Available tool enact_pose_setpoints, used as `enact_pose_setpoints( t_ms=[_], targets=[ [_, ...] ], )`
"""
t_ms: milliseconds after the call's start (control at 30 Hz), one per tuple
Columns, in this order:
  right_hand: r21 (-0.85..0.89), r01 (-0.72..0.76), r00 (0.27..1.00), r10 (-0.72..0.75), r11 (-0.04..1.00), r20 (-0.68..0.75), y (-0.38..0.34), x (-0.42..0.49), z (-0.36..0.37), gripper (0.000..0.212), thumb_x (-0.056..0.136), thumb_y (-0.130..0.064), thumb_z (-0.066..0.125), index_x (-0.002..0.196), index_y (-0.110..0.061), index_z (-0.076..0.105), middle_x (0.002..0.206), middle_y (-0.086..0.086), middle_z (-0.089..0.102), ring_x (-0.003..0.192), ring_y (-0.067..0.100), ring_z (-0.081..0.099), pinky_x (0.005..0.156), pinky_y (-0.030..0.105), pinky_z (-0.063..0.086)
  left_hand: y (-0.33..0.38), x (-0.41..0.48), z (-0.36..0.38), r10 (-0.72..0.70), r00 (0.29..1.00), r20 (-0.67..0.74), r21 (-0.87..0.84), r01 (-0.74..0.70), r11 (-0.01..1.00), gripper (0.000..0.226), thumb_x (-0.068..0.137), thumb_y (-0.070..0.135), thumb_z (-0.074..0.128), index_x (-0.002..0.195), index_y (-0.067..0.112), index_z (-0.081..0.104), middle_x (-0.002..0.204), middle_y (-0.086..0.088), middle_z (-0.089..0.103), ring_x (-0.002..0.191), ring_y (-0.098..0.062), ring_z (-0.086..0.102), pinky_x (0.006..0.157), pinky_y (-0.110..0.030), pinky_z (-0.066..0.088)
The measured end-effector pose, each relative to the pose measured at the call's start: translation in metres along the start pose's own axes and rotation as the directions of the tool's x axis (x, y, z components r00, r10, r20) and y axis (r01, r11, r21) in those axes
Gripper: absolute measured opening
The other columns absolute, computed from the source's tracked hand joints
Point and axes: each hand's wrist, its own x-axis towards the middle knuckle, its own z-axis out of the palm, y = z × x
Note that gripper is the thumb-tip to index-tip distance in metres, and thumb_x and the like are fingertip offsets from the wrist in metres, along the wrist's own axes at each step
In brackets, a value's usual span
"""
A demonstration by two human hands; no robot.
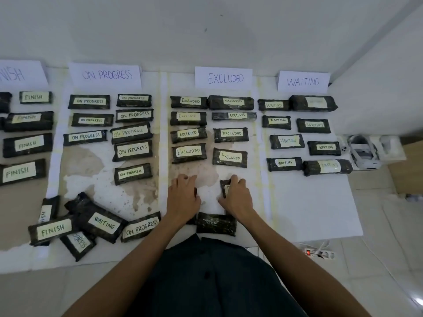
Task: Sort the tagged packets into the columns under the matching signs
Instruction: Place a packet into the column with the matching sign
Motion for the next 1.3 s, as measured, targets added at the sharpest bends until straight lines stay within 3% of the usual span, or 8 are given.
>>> enact_pose_setpoints(
  t_ms=[133,367,633,767,867,967,1067,1300],
  targets=[
    [-0.097,0.125,0.991,-0.129,0.987,-0.040,0.002,0.013,-0.013,0.055,0.080,-0.022,0.068,0.126,-0.011,0.041,0.122,0.015,0.046,0.106,0.034,0.048,0.080,0.042,0.045,-0.001,-0.003,0.001,-0.022,1.000,0.005,-0.029,0.022,0.999,0.057,0.080,0.016,0.057,0.134,0.013,0.042,0.127,-0.015,0.042,0.116,-0.032,0.039,0.094,-0.038,0.040],
    [-0.108,0.384,0.923,-0.379,0.917,0.059,0.023,0.046,-0.031,0.042,0.075,-0.004,0.068,0.115,-0.014,0.058,0.122,0.010,0.051,0.109,0.033,0.045,0.086,0.040,0.041,-0.029,-0.010,-0.012,0.072,0.997,0.005,-0.001,-0.072,0.997,0.080,0.065,-0.019,0.053,0.136,0.017,0.044,0.133,-0.011,0.042,0.117,-0.032,0.039,0.091,-0.038,0.040],
    [-0.173,0.458,0.886,-0.464,0.872,0.006,0.017,0.032,-0.027,0.050,0.076,-0.019,0.071,0.123,-0.016,0.055,0.124,0.011,0.047,0.115,0.032,0.039,0.092,0.039,0.036,-0.051,-0.011,-0.022,0.239,0.933,0.268,0.022,-0.253,0.967,0.078,0.072,0.015,0.064,0.143,0.019,0.031,0.141,-0.007,0.036,0.120,-0.028,0.037,0.100,-0.041,0.038],
    [0.009,0.514,0.857,-0.514,0.858,0.022,-0.005,0.010,-0.012,0.045,0.079,-0.018,0.068,0.122,-0.014,0.054,0.120,0.009,0.049,0.111,0.025,0.044,0.096,0.035,0.039,-0.044,-0.011,-0.018,0.184,0.943,0.277,0.161,-0.235,0.959,0.095,0.064,0.034,0.079,0.143,0.020,0.027,0.134,-0.008,0.035,0.116,-0.028,0.036,0.094,-0.039,0.039],
    [0.228,0.408,0.875,-0.450,0.884,0.178,-0.024,-0.004,-0.002,0.053,0.080,-0.023,0.070,0.128,-0.017,0.048,0.121,0.007,0.051,0.103,0.015,0.049,0.095,0.036,0.047,-0.040,-0.010,-0.019,0.062,0.964,0.258,0.037,-0.074,0.997,0.093,0.061,0.027,0.084,0.138,0.018,0.033,0.122,-0.009,0.036,0.111,-0.027,0.041,0.089,-0.039,0.044],
    [0.392,0.238,0.880,-0.368,0.889,0.301,-0.041,-0.013,0.000,0.061,0.082,-0.027,0.070,0.135,-0.019,0.041,0.117,0.005,0.057,0.094,0.016,0.057,0.074,0.025,0.051,-0.038,-0.012,-0.022,-0.040,0.979,0.200,-0.295,0.099,0.951,0.066,0.072,0.009,0.076,0.128,0.014,0.042,0.119,-0.009,0.044,0.109,-0.026,0.050,0.089,-0.035,0.047],
    [0.483,0.180,0.904,-0.338,0.857,0.263,-0.050,-0.019,-0.001,0.051,0.086,-0.022,0.066,0.132,-0.021,0.044,0.104,0.003,0.060,0.083,0.015,0.062,0.060,0.018,0.047,-0.035,-0.013,-0.029,-0.121,0.980,0.158,-0.507,0.186,0.842,0.057,0.078,0.005,0.071,0.127,0.016,0.044,0.115,-0.003,0.054,0.096,-0.019,0.058,0.079,-0.028,0.050],
    [0.729,-0.027,0.973,-0.148,0.684,0.175,-0.048,-0.023,-0.016,0.018,0.088,-0.009,0.063,0.102,-0.012,0.053,0.091,0.011,0.064,0.069,0.021,0.067,0.070,0.036,0.059,-0.023,-0.012,-0.043,-0.114,0.978,0.172,-0.626,0.198,0.754,0.042,0.086,0.011,0.063,0.125,0.016,0.048,0.102,-0.004,0.062,0.090,-0.020,0.063,0.072,-0.028,0.053]
  ],
)
